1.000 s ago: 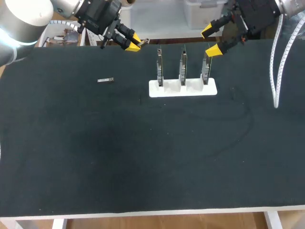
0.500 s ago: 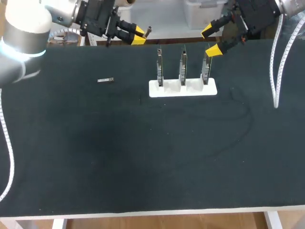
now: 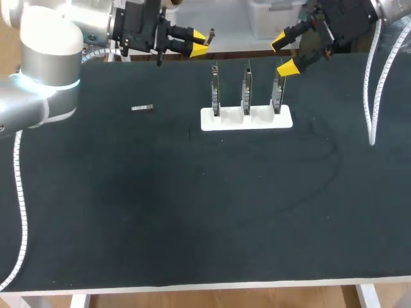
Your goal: Pick up the optical module with the left hand, and insert it into the network port with the right hand.
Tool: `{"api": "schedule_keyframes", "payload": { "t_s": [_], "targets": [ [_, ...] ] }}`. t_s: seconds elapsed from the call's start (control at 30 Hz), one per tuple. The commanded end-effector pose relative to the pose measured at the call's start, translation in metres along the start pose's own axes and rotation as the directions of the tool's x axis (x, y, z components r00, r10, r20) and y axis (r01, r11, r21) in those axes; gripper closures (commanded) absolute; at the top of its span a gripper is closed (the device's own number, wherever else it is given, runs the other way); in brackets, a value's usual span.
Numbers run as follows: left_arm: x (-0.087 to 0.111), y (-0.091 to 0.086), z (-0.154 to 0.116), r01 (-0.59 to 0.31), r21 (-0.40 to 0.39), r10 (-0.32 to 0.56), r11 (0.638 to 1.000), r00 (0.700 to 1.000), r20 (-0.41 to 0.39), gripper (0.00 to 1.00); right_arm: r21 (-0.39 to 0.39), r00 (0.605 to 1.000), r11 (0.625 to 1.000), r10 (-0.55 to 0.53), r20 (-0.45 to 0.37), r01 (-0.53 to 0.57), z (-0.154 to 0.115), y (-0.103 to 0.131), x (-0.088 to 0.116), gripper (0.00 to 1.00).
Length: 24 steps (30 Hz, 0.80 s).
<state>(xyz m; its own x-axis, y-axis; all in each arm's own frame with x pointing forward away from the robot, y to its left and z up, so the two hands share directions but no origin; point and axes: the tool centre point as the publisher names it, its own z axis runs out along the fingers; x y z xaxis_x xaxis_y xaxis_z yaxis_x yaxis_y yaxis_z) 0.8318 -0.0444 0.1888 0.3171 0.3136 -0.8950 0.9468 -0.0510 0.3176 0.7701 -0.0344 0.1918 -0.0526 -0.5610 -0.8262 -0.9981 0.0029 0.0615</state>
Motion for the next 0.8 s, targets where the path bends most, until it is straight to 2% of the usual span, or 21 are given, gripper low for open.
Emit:
{"api": "schedule_keyframes", "payload": {
  "t_s": [0.03,0.67,0.8],
  "targets": [
    [0.003,0.003,0.003,-0.003,0.003,0.003,1.0,1.0,0.005,1.0,-0.001,1.0,1.0,0.0,0.0,0.0,0.0,-0.001,0.0,0.0],
    [0.003,0.003,0.003,-0.003,0.003,0.003,1.0,1.0,0.005,1.0,-0.001,1.0,1.0,0.0,0.0,0.0,0.0,-0.001,0.0,0.0],
    [-0.004,0.004,0.026,-0.001,0.051,-0.002,0.999,0.998,0.06,1.0,-0.001,1.0,1.0,0.0,0.0,0.0,0.0,-0.001,0.0,0.0]
  ]
}}
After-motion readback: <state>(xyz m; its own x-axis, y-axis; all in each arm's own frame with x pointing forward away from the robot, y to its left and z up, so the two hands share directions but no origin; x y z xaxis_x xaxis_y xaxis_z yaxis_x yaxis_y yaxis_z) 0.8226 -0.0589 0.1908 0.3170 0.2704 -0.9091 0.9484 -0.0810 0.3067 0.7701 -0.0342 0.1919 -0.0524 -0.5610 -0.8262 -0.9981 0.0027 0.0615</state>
